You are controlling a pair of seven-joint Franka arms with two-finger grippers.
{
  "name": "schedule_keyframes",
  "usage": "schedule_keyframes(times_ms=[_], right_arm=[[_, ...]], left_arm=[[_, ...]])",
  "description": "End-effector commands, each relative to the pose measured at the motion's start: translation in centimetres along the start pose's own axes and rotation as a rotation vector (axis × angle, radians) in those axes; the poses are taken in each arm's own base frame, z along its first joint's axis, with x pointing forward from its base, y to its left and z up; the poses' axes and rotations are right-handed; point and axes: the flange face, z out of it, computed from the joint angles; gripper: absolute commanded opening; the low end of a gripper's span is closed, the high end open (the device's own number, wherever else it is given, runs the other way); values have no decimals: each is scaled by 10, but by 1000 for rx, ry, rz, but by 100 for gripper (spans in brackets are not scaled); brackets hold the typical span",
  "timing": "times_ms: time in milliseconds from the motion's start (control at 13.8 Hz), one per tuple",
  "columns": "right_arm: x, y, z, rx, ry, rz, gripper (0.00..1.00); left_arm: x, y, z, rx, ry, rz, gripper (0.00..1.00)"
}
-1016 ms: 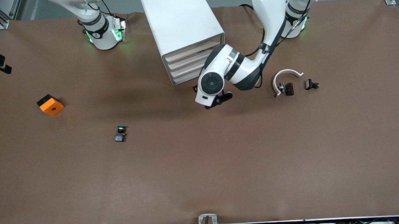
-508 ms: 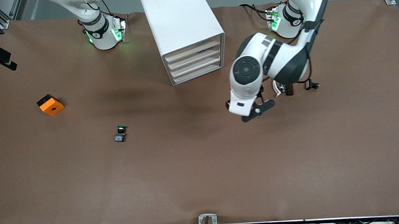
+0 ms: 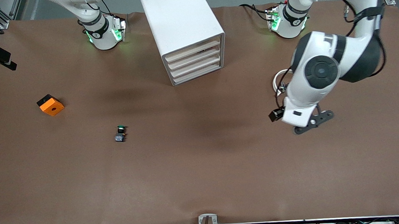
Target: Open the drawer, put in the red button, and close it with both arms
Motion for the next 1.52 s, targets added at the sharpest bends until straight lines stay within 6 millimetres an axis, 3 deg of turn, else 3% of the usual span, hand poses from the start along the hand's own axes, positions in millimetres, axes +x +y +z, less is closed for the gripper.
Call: schedule_keyframes(times_ms=[0,290,508,871,943,1161,1451], right_arm=[[-9,-5,-4,-15,17,-11,100],[-8,-5,-6,-38,23,-19,100],[-7,-3,-6,-56,35,-65,100],[-10,-4,-8,-54,39,-55,100],[-11,-5,-8,-52,37,-55,100],[-11,-7,-8,-44,37,-18,100],[-18,-4,-5,-41,40,-11,100]], left_arm=[[15,-44,-27,4,42,51,100],[35,-112,-62,-13,66,166,100],[38,-164,-89,-10,59,266,100],[9,-190,-127,-24,70,279,100],[3,-203,-132,-27,73,287,100],[-15,-227,-136,-62,64,314,100],[-23,-240,-141,-88,69,368,100]])
